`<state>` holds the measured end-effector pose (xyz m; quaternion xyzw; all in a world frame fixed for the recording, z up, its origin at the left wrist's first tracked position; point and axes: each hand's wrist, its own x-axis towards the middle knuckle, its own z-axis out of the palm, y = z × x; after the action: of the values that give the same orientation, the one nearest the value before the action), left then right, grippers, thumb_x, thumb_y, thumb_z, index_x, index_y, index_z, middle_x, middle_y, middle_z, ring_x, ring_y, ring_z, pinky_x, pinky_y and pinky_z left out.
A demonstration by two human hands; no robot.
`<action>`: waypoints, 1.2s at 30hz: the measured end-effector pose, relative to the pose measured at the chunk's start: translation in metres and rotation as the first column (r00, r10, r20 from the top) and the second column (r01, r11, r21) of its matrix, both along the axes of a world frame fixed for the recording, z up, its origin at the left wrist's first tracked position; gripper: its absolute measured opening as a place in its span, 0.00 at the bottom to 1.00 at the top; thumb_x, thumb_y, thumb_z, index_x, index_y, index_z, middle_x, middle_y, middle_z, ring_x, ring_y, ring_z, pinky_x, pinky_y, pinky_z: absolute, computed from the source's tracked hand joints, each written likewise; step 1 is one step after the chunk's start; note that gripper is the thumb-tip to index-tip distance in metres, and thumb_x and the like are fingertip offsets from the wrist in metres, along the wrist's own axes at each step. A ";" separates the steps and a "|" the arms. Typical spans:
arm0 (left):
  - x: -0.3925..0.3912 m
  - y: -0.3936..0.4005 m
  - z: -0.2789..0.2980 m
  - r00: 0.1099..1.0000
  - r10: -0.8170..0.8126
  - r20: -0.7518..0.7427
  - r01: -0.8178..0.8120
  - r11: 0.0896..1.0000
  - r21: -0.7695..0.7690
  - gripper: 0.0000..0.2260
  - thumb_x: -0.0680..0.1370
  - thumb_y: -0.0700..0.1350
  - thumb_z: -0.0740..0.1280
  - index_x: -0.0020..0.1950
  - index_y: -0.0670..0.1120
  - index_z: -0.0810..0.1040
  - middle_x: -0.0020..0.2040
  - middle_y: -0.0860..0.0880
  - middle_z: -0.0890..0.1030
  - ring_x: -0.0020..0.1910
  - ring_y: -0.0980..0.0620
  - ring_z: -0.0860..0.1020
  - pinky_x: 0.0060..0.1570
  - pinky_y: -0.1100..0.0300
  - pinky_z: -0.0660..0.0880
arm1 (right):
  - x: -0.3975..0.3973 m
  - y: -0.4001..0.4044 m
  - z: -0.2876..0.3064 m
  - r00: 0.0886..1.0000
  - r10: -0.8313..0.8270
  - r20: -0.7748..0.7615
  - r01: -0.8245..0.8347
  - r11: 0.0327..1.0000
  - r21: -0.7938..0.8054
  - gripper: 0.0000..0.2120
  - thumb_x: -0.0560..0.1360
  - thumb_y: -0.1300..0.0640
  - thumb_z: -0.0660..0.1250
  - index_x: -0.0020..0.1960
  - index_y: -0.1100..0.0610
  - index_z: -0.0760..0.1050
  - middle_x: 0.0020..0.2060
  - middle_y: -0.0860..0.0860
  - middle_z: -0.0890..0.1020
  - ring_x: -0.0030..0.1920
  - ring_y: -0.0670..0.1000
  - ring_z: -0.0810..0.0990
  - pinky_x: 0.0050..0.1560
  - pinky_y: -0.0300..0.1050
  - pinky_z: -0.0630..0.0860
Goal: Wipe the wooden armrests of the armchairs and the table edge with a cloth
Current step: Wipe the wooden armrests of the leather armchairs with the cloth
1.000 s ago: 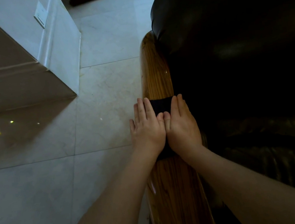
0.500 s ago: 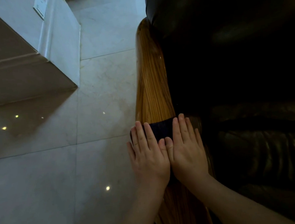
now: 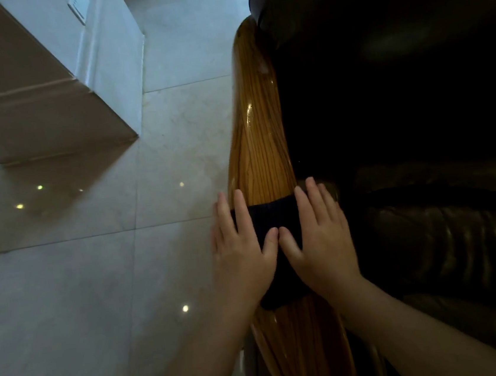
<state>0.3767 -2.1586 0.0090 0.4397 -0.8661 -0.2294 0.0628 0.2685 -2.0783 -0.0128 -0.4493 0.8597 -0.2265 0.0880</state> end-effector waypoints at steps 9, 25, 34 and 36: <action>0.006 -0.042 0.024 0.985 -0.105 0.139 0.104 0.994 0.016 0.26 0.72 0.59 0.69 0.66 0.52 0.69 0.56 0.50 0.75 0.55 0.50 0.72 0.53 0.54 0.72 | -0.038 -0.025 0.032 0.976 0.193 -0.097 -0.182 0.976 0.116 0.26 0.71 0.47 0.65 0.68 0.53 0.69 0.57 0.52 0.78 0.57 0.54 0.75 0.57 0.53 0.71; 0.018 0.037 0.193 0.922 -0.300 0.246 0.254 0.946 0.201 0.09 0.77 0.43 0.63 0.57 0.46 0.75 0.53 0.48 0.77 0.49 0.51 0.75 0.46 0.59 0.73 | -0.013 0.061 0.172 0.934 0.351 0.070 -0.357 0.898 0.256 0.05 0.76 0.50 0.60 0.48 0.49 0.73 0.43 0.45 0.69 0.37 0.44 0.70 0.39 0.41 0.75; -0.006 0.053 0.298 0.837 -0.479 0.266 0.517 0.851 -0.093 0.07 0.77 0.43 0.62 0.53 0.46 0.78 0.48 0.46 0.76 0.45 0.47 0.76 0.40 0.58 0.69 | -0.010 0.104 0.298 0.969 0.166 -0.183 -0.135 0.976 0.173 0.07 0.76 0.52 0.63 0.41 0.53 0.74 0.41 0.47 0.69 0.33 0.44 0.69 0.33 0.36 0.68; -0.010 0.055 0.316 0.826 -0.525 0.205 0.557 0.815 -0.159 0.07 0.76 0.43 0.63 0.52 0.48 0.78 0.47 0.48 0.76 0.44 0.49 0.76 0.40 0.57 0.72 | -0.007 0.114 0.322 0.969 0.100 -0.227 -0.069 0.988 0.138 0.07 0.75 0.52 0.63 0.40 0.53 0.74 0.40 0.47 0.70 0.33 0.44 0.69 0.31 0.36 0.65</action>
<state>0.3671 -2.1031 0.3251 0.1817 -0.9769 -0.1102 -0.0246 0.2616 -1.9638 0.3091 -0.5025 0.8569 -0.1122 0.0246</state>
